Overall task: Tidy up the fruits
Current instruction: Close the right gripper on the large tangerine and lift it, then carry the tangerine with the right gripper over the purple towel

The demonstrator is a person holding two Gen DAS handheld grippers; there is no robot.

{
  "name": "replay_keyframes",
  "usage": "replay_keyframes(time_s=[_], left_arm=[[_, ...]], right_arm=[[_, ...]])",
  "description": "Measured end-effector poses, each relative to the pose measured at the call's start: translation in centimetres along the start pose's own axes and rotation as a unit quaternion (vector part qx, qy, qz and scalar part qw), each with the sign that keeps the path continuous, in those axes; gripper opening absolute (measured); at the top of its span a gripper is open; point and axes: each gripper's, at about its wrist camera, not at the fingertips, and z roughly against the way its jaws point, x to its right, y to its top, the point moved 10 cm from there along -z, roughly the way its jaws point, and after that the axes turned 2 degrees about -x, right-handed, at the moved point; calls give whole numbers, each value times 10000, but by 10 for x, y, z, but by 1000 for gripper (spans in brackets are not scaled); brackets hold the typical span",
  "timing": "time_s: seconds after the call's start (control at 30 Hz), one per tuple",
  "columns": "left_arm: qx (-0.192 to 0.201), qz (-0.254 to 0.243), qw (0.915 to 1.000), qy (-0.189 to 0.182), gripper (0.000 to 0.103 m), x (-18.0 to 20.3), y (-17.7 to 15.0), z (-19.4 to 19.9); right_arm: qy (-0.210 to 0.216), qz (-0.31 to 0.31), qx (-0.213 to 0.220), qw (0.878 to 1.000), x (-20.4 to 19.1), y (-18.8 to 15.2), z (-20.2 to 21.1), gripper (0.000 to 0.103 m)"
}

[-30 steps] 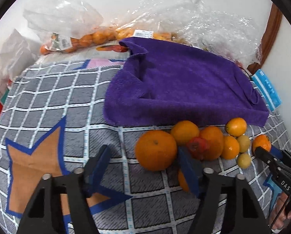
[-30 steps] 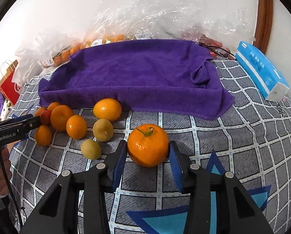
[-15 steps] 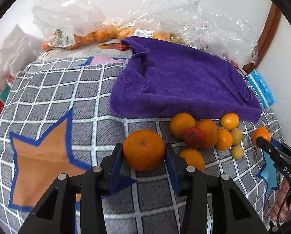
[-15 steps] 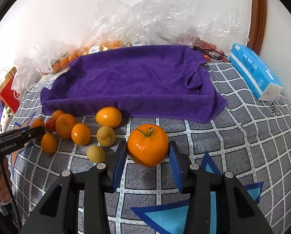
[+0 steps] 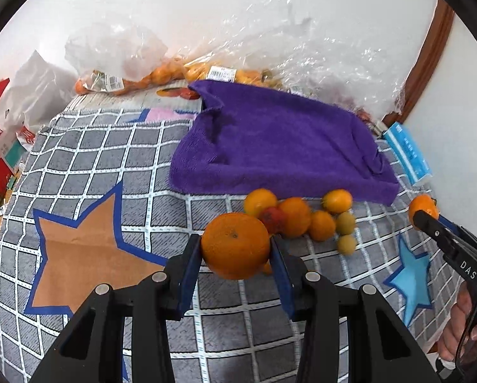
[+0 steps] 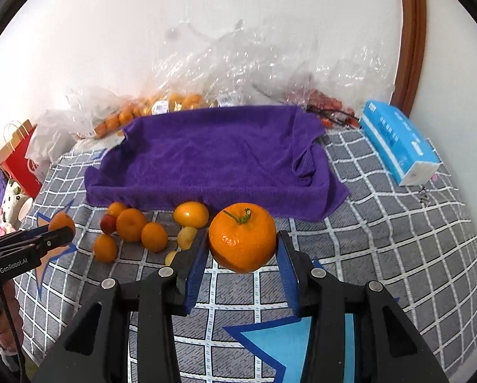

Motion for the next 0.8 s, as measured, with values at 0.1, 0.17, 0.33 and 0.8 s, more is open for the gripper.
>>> replay_keyframes(time_s=[0.1,0.17,0.33,0.8], left_arm=[[71,7,10000,-36,41,4,8,8],[126,-13,9999,-19,41,8,14,13],[270,-88,9996,27,41,15,31,26],[598,-198,9979,143,41,23,77,48]], right_arm=[[-25,8,89,10000,1,9,9,42],[-36,6,163,9999,2,15,15,42],[-43,-27,305,9995,7,30,26,42],[-42,70,642,9979,4,77,37,42]])
